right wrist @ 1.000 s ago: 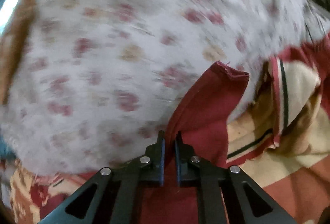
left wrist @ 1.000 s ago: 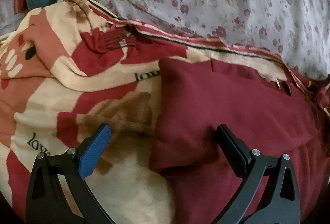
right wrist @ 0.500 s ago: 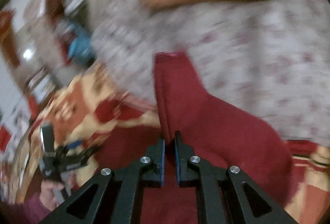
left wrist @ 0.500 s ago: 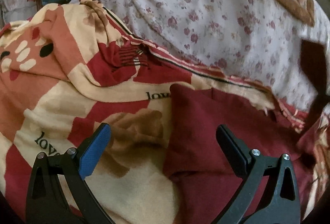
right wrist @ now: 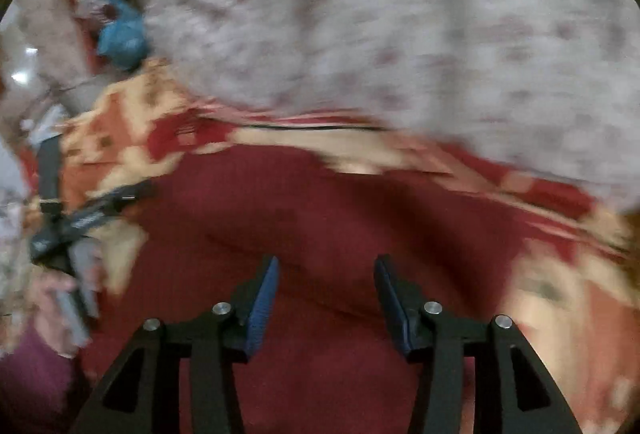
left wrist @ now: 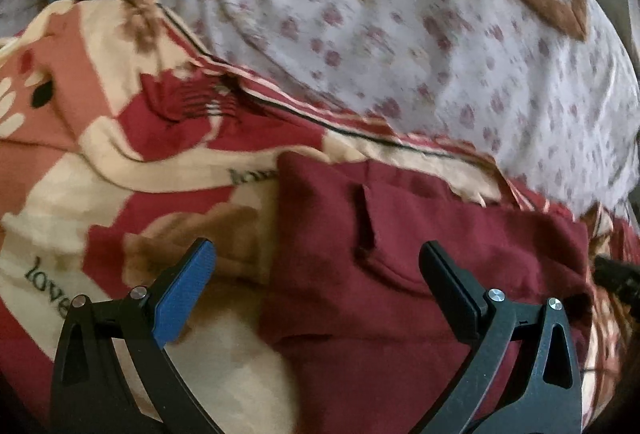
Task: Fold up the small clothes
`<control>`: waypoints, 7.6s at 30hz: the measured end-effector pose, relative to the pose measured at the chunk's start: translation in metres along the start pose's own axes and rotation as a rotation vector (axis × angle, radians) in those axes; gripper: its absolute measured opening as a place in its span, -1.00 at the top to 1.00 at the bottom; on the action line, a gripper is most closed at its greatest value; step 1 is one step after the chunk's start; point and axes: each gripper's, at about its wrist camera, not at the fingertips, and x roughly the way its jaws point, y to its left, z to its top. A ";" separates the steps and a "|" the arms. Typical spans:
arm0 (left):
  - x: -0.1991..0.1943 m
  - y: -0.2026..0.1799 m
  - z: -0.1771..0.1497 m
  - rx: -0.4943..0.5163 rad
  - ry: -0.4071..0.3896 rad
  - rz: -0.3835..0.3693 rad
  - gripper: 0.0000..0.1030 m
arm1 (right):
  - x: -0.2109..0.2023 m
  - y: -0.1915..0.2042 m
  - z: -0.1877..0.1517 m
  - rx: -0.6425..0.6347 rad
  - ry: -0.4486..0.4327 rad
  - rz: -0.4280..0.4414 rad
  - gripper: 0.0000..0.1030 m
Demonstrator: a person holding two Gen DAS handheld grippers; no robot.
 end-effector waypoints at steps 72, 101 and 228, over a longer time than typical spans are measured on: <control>0.017 -0.028 0.031 0.036 0.152 -0.054 0.63 | -0.020 -0.085 -0.051 0.299 -0.005 0.000 -0.13; 0.026 -0.018 0.014 0.078 0.150 0.014 0.82 | 0.032 -0.112 -0.018 0.410 0.021 -0.001 -0.45; -0.186 0.016 -0.121 0.021 0.245 -0.309 0.88 | -0.134 0.020 -0.173 0.135 -0.030 0.520 0.77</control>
